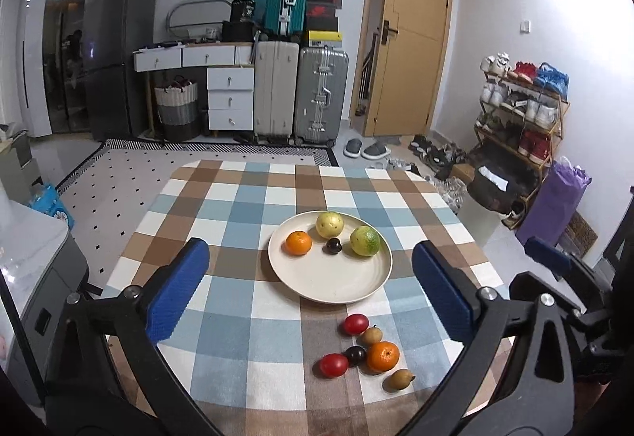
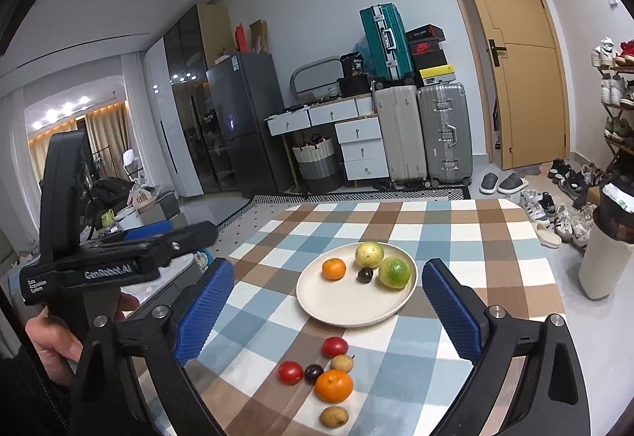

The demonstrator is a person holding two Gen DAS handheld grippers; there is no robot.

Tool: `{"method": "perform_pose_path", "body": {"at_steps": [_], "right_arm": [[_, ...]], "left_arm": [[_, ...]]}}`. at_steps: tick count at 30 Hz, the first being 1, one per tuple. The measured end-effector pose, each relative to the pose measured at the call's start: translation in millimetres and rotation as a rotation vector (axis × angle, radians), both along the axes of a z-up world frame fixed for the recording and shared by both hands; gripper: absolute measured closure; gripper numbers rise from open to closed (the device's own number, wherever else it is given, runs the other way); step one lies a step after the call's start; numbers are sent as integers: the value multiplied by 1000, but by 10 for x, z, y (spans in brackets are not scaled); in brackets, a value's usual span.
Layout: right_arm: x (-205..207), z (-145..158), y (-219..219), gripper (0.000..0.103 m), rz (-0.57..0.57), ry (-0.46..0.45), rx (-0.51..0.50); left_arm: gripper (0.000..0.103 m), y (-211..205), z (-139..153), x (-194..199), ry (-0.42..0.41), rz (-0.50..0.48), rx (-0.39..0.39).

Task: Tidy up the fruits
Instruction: 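Withdraw both tools from the plate toward the remaining fruits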

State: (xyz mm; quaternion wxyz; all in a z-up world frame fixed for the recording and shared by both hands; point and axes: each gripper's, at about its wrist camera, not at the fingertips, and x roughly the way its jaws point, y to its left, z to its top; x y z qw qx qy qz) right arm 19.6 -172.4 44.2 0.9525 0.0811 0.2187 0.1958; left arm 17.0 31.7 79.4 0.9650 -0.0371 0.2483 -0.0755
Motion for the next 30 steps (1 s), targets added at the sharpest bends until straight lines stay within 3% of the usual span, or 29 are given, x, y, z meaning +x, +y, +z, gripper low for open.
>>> {"method": "perform_pose_path", "body": {"at_steps": [8, 14, 17, 22, 30], "right_arm": [[-233, -127, 39, 2, -2, 29, -2], [-380, -298, 48, 1, 7, 52, -15], [-418, -429, 49, 1, 10, 84, -20], [-461, -702, 130, 1, 18, 141, -68], [-413, -1134, 200, 1, -7, 257, -101]], "left_arm": [[1, 103, -170, -239, 15, 26, -5], [1, 144, -501, -353, 55, 59, 6], [1, 107, -712, -406, 65, 97, 65], [1, 74, -1042, -489, 92, 112, 87], [1, 103, -1434, -556, 167, 128, 72]]}}
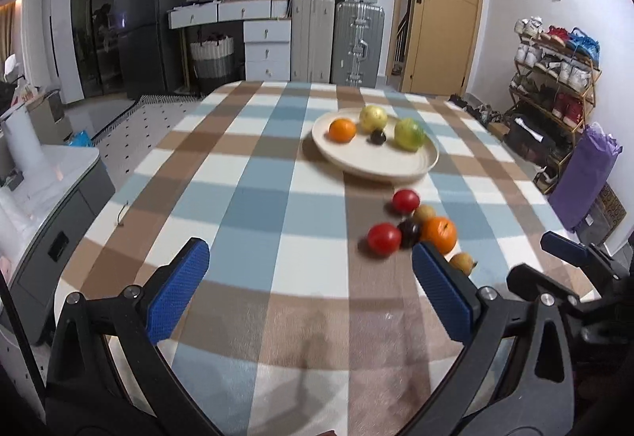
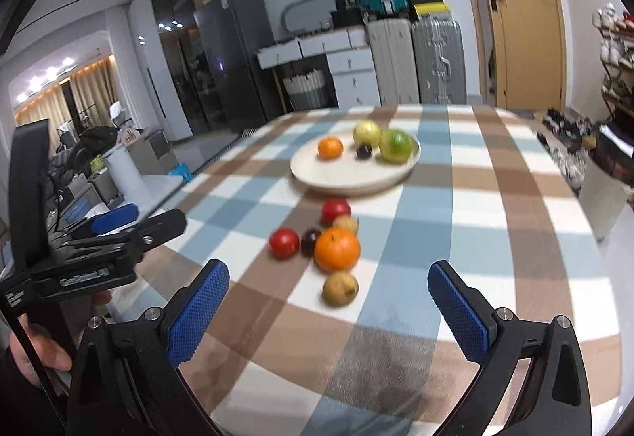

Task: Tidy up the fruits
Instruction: 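Withdraw both tools from the plate toward the remaining fruits, then grasp the small brown round fruit with the right gripper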

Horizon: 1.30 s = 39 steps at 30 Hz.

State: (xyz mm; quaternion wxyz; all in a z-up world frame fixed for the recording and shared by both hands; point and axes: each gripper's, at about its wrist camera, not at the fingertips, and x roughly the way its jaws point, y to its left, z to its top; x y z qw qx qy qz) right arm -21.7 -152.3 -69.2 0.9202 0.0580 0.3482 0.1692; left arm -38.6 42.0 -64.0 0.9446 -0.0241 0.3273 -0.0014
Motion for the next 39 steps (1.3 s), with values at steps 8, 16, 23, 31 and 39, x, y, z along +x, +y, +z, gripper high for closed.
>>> {"method": "perform_pose_path", "body": {"at_steps": [8, 16, 23, 31, 39], "right_arm": [[127, -214, 1, 1, -41, 72, -29], [337, -350, 53, 25, -34, 138, -73], [403, -424, 153, 52, 10, 173, -82], [394, -481, 186, 75, 50, 181, -68], [298, -353, 26, 75, 50, 125, 14]], "left_arm": [[1, 58, -155, -53, 38, 12, -27], [1, 62, -129, -123, 39, 10, -26], [1, 89, -141, -135, 59, 14, -29], [1, 110, -201, -52, 82, 17, -31], [1, 96, -264, 97, 102, 0, -37]]}}
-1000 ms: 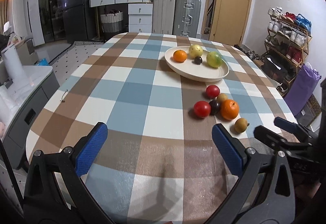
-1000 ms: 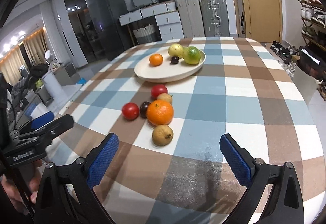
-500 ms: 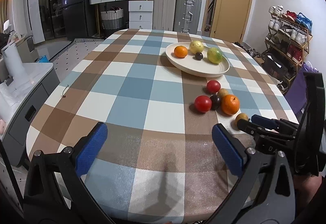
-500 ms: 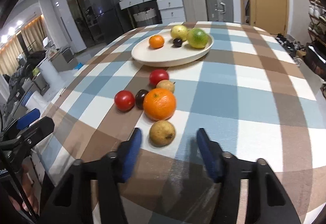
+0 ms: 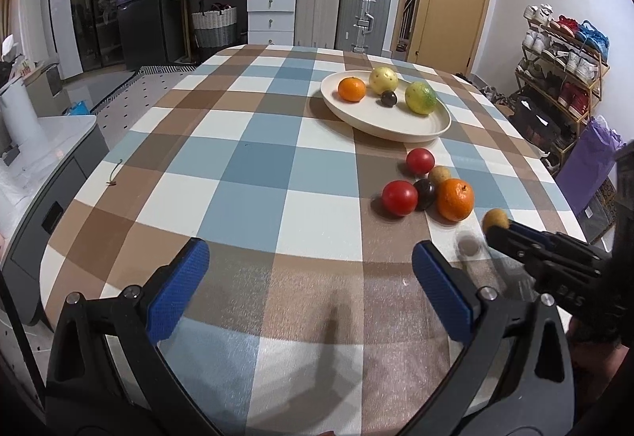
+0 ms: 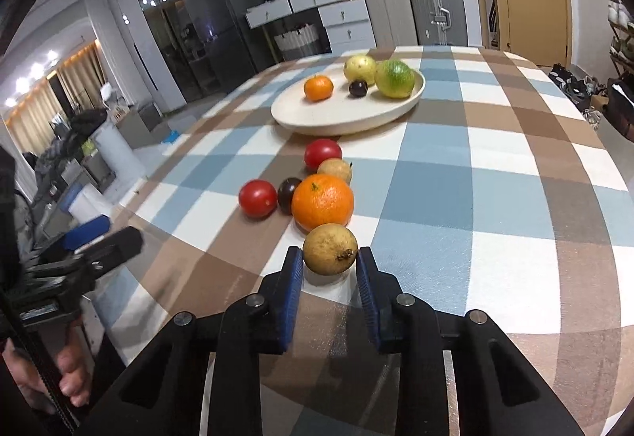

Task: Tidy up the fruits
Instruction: 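Grasp the small brown round fruit with the right gripper, then grasp the red tomato with the left gripper while the right gripper holds the brown fruit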

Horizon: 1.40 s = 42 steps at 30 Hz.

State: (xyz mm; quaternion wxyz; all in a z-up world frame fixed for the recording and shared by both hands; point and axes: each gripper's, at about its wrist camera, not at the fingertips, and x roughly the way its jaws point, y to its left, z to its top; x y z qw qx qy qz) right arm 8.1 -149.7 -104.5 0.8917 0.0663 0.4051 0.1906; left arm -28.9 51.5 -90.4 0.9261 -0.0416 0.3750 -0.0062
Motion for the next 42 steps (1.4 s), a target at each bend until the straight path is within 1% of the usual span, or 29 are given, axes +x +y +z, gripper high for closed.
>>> {"method": "perform_pose_path", "body": {"at_steps": [3, 9, 11, 16, 20, 23, 28, 29, 30, 31, 33, 34, 36, 37, 39, 42], "right_arm": [[-65, 64, -41, 75, 14, -30, 25], [-155, 97, -107, 75, 32, -54, 70], [-180, 105, -126, 75, 35, -64, 77], [-168, 95, -197, 75, 38, -62, 101], [-137, 106, -233, 75, 47, -62, 111], [-112, 110, -262, 75, 55, -65, 127], [-84, 97, -292, 75, 56, -64, 147], [-75, 90, -304, 75, 53, -61, 152], [-62, 77, -322, 75, 49, -54, 161], [-49, 68, -334, 75, 47, -49, 168], [-30, 49, -358, 75, 43, -42, 173], [-28, 48, -364, 75, 43, -42, 170], [-21, 42, -378, 75, 43, -40, 171], [-19, 41, -381, 75, 43, -38, 171], [-13, 41, -389, 75, 41, -36, 171], [-11, 46, -403, 75, 32, -34, 173]], "left_arm": [[1, -34, -49, 106, 18, -21, -3], [1, -166, -168, 367, 54, -66, 12], [1, -199, -205, 439, 62, -82, 7], [1, -321, -284, 651, 89, -141, 11], [1, -412, -309, 783, 105, -183, 52], [1, -473, -314, 898, 109, -231, 73], [3, -548, -333, 1064, 133, -295, 71], [8, -558, -339, 1086, 138, -302, 71], [17, -572, -350, 1125, 149, -320, 66], [22, -583, -359, 1131, 157, -333, 61], [41, -594, -380, 1168, 182, -377, 39], [46, -585, -388, 1183, 193, -398, 24], [71, -570, -402, 1183, 207, -426, -8], [74, -554, -402, 1194, 214, -447, -35], [74, -532, -401, 1206, 222, -469, -65], [74, -528, -381, 1174, 212, -475, -49]]}}
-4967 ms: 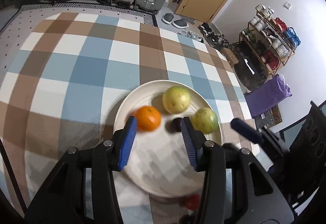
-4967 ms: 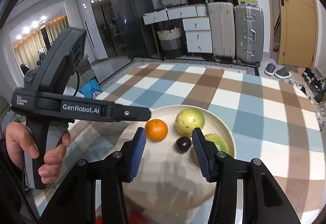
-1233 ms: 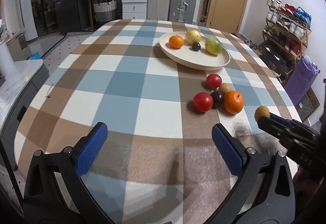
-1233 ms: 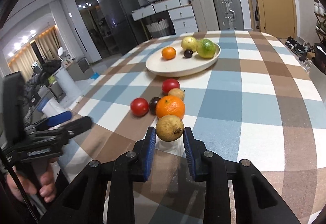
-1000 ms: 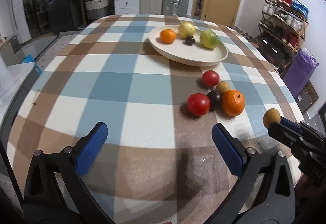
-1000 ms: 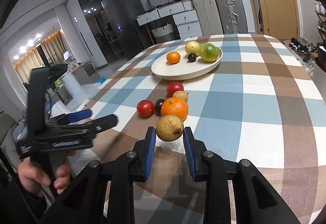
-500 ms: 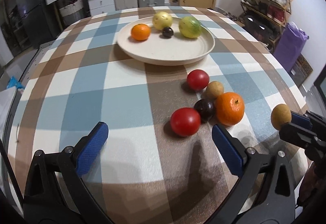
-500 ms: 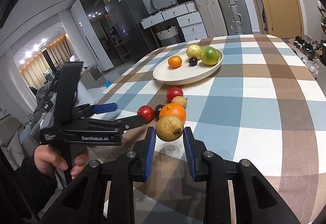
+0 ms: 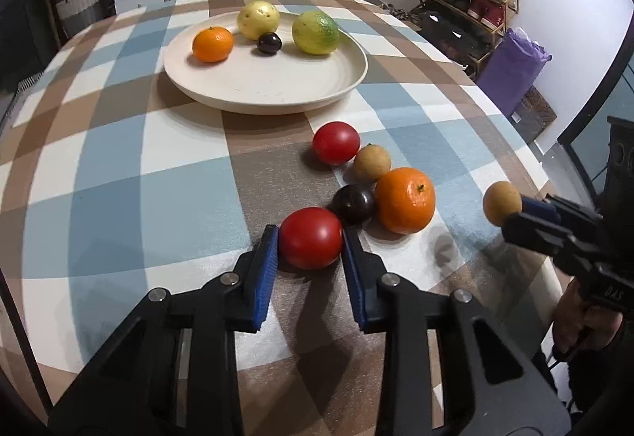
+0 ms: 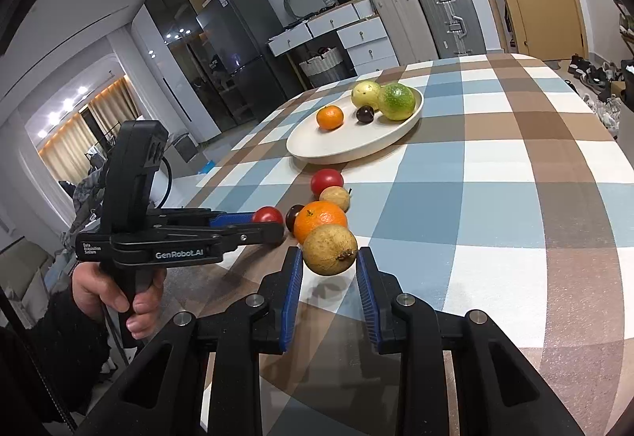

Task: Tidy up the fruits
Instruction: 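Grasp the red tomato with the left gripper while the right gripper holds the brown fruit, then carry the tomato and brown fruit onto the plate and open both grippers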

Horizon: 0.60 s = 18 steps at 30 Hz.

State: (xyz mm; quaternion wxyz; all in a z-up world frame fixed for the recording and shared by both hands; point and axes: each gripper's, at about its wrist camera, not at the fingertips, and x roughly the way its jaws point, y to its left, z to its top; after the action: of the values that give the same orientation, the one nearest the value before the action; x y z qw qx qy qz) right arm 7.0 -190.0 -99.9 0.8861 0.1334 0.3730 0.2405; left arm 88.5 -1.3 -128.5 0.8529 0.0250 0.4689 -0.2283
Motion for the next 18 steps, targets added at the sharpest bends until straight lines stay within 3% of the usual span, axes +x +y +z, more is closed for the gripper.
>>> {"method": "perform_pose_path", "body": {"at_steps": [18], "right_arm": [[277, 276, 189, 75, 50, -47, -37]], "left_arm": [[74, 439, 349, -33, -49, 107, -113]]}}
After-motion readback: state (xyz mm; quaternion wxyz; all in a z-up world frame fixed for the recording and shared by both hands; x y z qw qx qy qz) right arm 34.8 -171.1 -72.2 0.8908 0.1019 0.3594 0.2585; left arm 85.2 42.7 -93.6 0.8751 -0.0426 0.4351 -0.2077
